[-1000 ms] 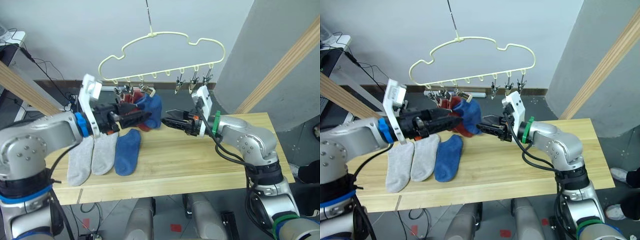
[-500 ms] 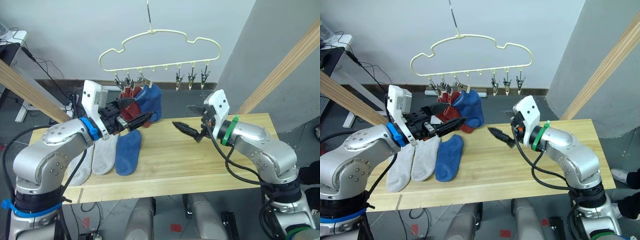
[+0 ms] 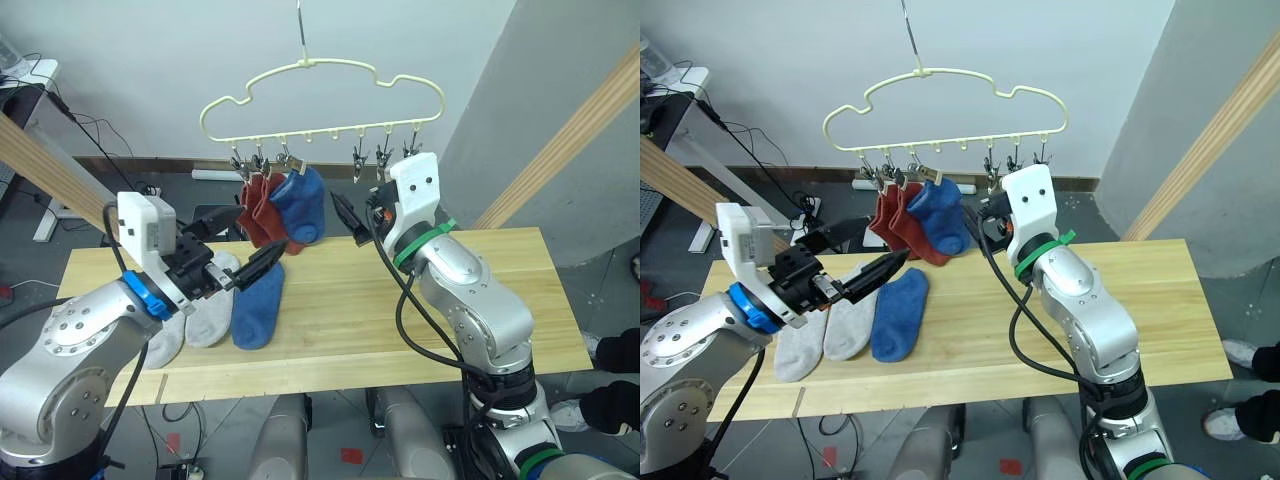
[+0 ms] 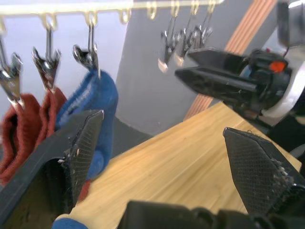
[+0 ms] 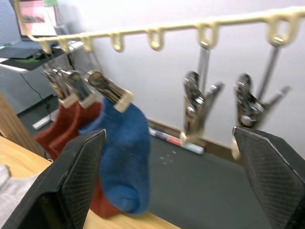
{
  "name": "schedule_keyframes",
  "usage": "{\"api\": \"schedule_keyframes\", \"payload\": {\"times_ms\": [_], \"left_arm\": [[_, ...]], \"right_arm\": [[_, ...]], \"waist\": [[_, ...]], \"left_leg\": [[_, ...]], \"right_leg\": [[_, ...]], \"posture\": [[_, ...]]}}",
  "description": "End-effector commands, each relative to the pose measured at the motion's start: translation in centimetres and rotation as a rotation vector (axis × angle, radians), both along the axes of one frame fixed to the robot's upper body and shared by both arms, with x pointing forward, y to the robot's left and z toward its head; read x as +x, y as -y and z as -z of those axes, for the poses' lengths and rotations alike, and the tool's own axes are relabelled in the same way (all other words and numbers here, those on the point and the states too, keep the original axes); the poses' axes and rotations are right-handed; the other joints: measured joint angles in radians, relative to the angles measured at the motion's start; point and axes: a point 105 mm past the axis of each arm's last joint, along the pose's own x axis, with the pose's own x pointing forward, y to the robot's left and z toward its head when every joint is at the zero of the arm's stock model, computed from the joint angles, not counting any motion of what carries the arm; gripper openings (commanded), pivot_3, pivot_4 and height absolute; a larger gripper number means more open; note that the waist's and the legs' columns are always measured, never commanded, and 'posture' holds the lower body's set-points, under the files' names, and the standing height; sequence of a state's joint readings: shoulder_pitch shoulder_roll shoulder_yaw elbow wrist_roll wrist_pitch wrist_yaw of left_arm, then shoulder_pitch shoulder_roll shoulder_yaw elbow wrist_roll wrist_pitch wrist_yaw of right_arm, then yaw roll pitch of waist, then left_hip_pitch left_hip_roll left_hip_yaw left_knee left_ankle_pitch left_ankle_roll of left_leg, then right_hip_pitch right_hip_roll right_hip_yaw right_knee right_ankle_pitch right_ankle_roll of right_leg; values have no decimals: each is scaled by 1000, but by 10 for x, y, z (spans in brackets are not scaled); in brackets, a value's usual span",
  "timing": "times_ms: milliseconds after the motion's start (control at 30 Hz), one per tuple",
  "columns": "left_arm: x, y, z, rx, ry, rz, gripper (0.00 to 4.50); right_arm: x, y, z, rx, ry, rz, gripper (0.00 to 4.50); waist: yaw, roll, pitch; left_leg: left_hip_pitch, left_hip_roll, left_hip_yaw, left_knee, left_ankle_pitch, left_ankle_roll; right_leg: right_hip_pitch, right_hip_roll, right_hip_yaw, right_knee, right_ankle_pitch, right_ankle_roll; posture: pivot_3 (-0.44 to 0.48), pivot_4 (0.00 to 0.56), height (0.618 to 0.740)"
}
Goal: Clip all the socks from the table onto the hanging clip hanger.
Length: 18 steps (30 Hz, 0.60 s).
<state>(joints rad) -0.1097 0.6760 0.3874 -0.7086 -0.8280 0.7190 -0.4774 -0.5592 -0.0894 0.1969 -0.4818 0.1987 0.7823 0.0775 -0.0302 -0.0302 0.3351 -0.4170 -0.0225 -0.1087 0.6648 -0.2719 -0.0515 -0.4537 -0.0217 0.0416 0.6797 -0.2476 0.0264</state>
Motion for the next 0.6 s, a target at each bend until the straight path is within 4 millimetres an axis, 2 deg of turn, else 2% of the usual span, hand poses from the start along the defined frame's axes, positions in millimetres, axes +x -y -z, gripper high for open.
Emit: {"api": "schedule_keyframes", "payload": {"times_ms": [33,100,167,600], "left_arm": [[-3,-8,-11,27,58,-45,4500],[-1,-7,-12,23,62,-55,4500],[-1,-5,-13,17,67,-58,4500],[0,-4,-16,18,79,-72,4500]], "right_arm": [[-7,-7,-18,58,71,-20,4317],[-6,-11,-20,69,74,-23,3894],[-1,-14,-21,73,74,-13,3250],[15,-14,-17,82,40,70,3250]], "waist": [[0,0,0],[0,0,0],[0,0,0],[1,0,0]], "left_leg": [[0,0,0,0,0,1],[1,0,0,0,0,1],[1,0,0,0,0,1],[1,0,0,-1,1,-1]], "right_leg": [[0,0,0,0,0,0],[0,0,0,1,0,0],[0,0,0,1,0,0],[0,0,0,0,0,0]], "posture": [[63,352,740],[71,352,740],[73,352,740],[84,343,740]]}}
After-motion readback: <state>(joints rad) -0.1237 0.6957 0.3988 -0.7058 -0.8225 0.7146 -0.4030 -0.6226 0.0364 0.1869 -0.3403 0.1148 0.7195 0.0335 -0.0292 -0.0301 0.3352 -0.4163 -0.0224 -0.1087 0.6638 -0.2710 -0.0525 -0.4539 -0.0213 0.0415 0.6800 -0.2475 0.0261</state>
